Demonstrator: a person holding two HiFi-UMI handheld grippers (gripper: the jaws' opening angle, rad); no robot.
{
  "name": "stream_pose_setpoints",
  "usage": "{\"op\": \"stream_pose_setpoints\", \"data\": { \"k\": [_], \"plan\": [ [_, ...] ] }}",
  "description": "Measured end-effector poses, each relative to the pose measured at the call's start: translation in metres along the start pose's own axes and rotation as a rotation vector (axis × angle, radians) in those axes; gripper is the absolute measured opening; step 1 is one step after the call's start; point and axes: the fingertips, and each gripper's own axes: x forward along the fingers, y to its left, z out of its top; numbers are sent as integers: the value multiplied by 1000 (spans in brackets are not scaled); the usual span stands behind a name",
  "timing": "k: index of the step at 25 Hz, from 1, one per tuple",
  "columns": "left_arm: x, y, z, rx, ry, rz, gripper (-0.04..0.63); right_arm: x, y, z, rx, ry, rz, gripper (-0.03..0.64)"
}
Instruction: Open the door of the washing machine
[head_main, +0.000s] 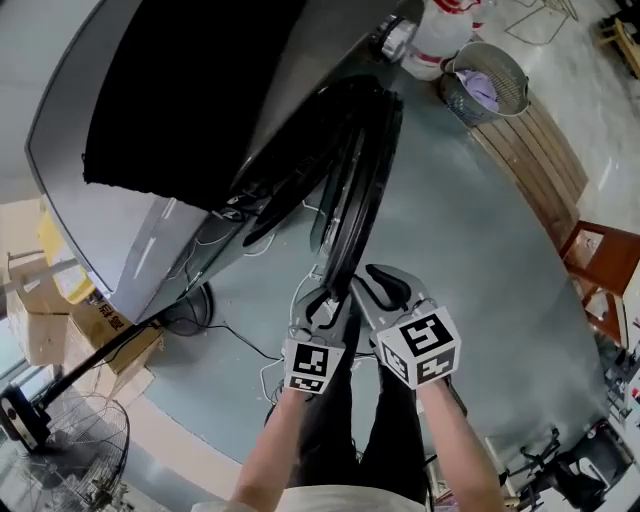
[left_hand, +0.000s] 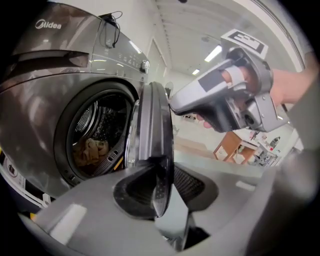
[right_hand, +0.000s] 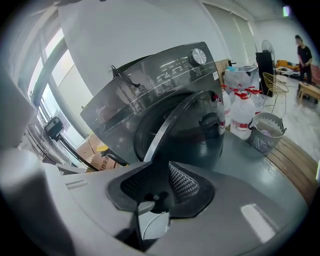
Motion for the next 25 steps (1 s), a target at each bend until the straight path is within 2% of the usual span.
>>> {"op": "stream_pose_setpoints", "data": {
  "k": [3,6,13,19,23,25],
  "plan": [
    [4,-11,2,4,-2,-20,164,-9,-5,0,9,-12,14,82],
    [9,-26,2,11,11,-58,169,-21,-8,2,12,-47,24,117],
    [24,-69,4,53,42,-174,172,-29,-28,0,2,-61,-54,156],
    [39,-105,5,20,68,-316,170,-44,-55,-8,-32,-45,-147,181],
    [41,-128,5,115,99,-429,136,-57,-71,-10,-4,-83,-154,175],
    [41,-134,9,186,93,-486,74,-62,-77,-10,-11,-91,-156,169]
  ]
}}
